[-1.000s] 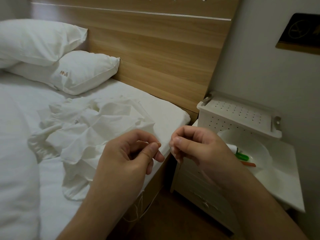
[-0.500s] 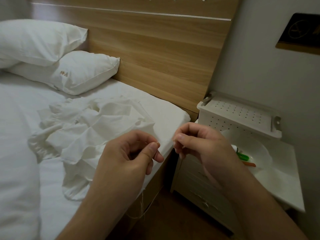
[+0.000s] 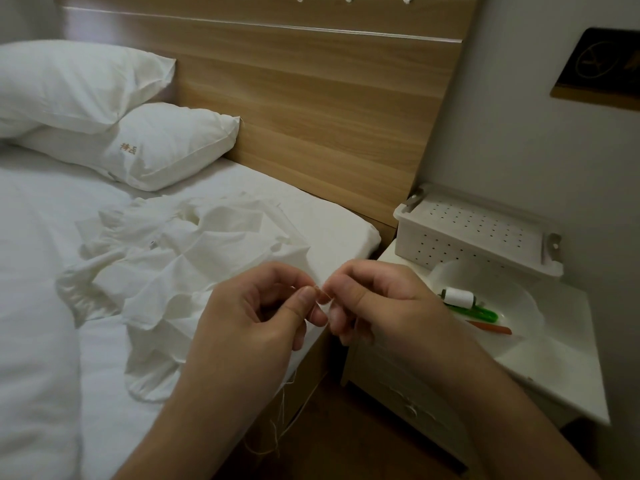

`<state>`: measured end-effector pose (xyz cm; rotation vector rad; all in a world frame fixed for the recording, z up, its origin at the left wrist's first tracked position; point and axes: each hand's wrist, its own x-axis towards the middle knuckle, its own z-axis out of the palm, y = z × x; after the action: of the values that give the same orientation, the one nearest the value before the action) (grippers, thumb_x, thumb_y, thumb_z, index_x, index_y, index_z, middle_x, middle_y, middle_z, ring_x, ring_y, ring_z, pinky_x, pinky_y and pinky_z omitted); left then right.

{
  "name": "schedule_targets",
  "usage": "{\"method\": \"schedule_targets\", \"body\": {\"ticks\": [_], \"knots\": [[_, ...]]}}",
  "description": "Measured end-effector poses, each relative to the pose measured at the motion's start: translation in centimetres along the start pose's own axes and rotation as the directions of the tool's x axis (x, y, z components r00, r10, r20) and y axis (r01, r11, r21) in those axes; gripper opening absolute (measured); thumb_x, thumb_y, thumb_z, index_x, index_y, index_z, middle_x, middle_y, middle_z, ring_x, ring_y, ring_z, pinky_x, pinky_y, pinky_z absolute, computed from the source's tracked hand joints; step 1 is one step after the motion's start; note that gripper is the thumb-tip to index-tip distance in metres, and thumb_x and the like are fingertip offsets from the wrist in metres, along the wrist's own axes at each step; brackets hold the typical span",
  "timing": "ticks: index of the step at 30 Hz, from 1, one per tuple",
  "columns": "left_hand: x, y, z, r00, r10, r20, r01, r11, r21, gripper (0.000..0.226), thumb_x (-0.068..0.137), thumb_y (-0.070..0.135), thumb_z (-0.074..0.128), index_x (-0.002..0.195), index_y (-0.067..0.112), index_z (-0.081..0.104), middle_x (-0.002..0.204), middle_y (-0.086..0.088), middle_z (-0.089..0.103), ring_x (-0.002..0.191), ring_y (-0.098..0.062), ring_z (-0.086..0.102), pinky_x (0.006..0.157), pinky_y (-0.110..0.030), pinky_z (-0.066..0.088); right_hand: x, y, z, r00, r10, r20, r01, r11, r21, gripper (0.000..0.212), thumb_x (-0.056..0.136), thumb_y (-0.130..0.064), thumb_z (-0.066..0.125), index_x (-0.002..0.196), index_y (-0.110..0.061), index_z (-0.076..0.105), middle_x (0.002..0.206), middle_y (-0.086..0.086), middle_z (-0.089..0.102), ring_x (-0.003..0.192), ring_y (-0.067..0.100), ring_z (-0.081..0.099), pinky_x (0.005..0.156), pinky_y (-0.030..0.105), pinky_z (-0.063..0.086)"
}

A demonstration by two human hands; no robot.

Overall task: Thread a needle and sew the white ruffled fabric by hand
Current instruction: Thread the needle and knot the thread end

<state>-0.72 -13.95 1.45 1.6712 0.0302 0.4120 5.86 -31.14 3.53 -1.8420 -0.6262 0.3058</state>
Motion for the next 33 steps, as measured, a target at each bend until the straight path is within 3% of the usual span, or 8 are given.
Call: {"method": "schedule_targets", "body": {"ticks": [5,9,12,16,19,22,29,33], "knots": [[0.0,0.0,0.1,1.000,-0.008,-0.008,0.008,1.000,0.003,0.018,0.098,0.006,0.069,0.085,0.018,0.075,0.070,-0.006,0.076,0.050,-0.011,0.054,0.051,-0.019,0.043,-0.1,0.3,0.0,0.997,-0.011,-0.077,0.008,0.999,-0.039,0.024,0.103,-0.026,0.059,0.081,-0.023,0.070,0.069,0.006,0.062,0.062,0.013,0.055,0.059,0.029,0.047],[-0.1,0.0,0.2,1.000,0.004,-0.008,-0.003,0.999,0.051,0.016,0.098,0.008,0.070,0.087,0.018,0.075,0.071,-0.004,0.077,0.051,-0.011,0.056,0.053,-0.023,0.045,-0.1,0.2,-0.2,0.998,0.003,-0.065,-0.003,1.000,0.014,0.028,0.105,-0.022,0.055,0.081,-0.019,0.070,0.070,0.007,0.060,0.061,0.013,0.053,0.055,0.025,0.044],[-0.1,0.0,0.1,1.000,0.010,-0.016,-0.009,0.998,0.067,0.016,0.098,0.009,0.070,0.086,0.020,0.075,0.072,-0.003,0.077,0.051,-0.010,0.057,0.053,-0.022,0.045,0.0,0.4,-0.4,0.998,0.020,-0.065,-0.016,0.998,0.060,0.033,0.108,-0.025,0.047,0.090,-0.016,0.073,0.078,0.004,0.070,0.067,0.016,0.061,0.055,0.022,0.046],[-0.1,-0.1,0.1,1.000,0.019,-0.020,-0.018,0.998,0.067,0.015,0.098,0.010,0.070,0.088,0.020,0.075,0.072,-0.001,0.077,0.051,-0.010,0.058,0.053,-0.022,0.046,-0.1,0.9,-0.5,0.997,-0.045,-0.066,0.043,0.999,-0.028,0.023,0.098,-0.034,0.058,0.117,-0.033,0.070,0.111,-0.010,0.072,0.104,0.012,0.069,0.083,0.035,0.059],[0.0,-0.2,0.0,0.999,0.019,-0.027,-0.017,0.998,0.062,0.015,0.098,0.010,0.070,0.088,0.019,0.076,0.070,-0.001,0.076,0.052,-0.011,0.059,0.054,-0.022,0.046,-0.4,0.6,-0.4,0.985,-0.164,-0.058,0.148,0.965,-0.215,0.038,0.090,-0.039,0.068,0.128,-0.037,0.064,0.119,-0.024,0.067,0.116,-0.001,0.062,0.093,0.025,0.056],[-0.1,-0.3,-0.1,0.999,0.030,-0.032,-0.027,0.995,0.094,0.015,0.098,0.013,0.070,0.088,0.021,0.076,0.065,-0.001,0.072,0.052,-0.009,0.060,0.053,-0.021,0.047,-0.4,0.4,0.3,0.962,-0.257,-0.095,0.213,0.920,-0.328,0.039,0.088,-0.039,0.077,0.126,-0.034,0.067,0.108,-0.024,0.072,0.108,-0.005,0.065,0.088,0.019,0.055],[0.0,-0.3,-0.1,0.998,0.024,-0.054,-0.019,0.995,0.098,0.016,0.098,0.015,0.070,0.086,0.024,0.076,0.065,-0.002,0.072,0.051,-0.010,0.057,0.055,-0.026,0.045,-0.2,1.0,0.7,0.951,-0.265,-0.159,0.201,0.921,-0.333,0.024,0.087,-0.038,0.077,0.109,-0.027,0.077,0.089,-0.018,0.075,0.089,0.000,0.070,0.073,0.014,0.055],[0.0,-0.4,-0.1,0.998,0.015,-0.063,-0.009,0.996,0.090,0.017,0.098,0.014,0.070,0.086,0.023,0.076,0.069,-0.001,0.075,0.052,-0.012,0.058,0.055,-0.028,0.046,-0.2,1.1,0.9,0.954,-0.256,-0.153,0.198,0.928,-0.316,0.008,0.091,-0.030,0.075,0.098,-0.028,0.080,0.086,-0.018,0.074,0.086,0.004,0.070,0.071,0.021,0.058]]}}
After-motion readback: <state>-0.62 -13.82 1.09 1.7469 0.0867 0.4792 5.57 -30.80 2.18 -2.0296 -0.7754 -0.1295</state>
